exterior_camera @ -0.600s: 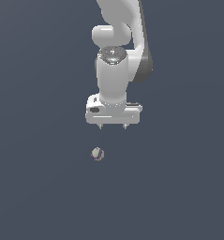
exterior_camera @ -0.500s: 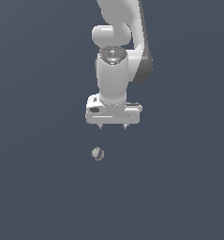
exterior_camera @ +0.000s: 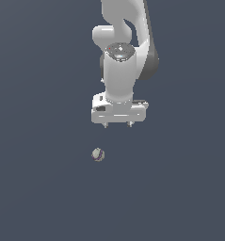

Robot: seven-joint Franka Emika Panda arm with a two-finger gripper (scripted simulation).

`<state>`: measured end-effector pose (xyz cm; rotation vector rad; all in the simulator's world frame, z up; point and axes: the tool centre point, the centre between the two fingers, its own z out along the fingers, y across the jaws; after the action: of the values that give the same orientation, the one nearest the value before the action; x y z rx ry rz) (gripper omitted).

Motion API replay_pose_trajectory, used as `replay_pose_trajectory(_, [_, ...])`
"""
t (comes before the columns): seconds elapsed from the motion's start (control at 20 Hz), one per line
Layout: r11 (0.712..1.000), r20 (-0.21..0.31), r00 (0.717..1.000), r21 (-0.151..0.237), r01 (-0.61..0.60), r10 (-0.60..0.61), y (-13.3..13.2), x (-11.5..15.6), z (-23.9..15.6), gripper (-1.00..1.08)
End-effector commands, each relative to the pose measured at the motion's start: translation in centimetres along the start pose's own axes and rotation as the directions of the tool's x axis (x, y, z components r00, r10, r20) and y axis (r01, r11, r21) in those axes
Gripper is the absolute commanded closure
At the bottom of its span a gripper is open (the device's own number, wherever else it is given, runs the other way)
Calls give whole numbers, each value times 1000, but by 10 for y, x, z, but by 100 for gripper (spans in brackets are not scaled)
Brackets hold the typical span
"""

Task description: Pick up the object and move it to a goal position.

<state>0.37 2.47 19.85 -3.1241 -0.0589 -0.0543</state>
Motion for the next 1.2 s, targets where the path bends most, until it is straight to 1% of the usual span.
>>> replay_pose_trajectory(0.0, [1000,1,1000,0,3,-3,0,0,0,-92])
replay_pose_trajectory(0.3, [999,4,999,0,-36,36,8,6,9,-92])
replay_pose_trajectory(0.6, [992,11,992,-1,-129,129,28,20,32,-92])
replay_pose_trajectory(0.9, [964,20,964,-10,-264,264,60,38,69,-92])
replay_pose_trajectory(1.15, [938,24,938,-20,-346,347,81,46,94,-92])
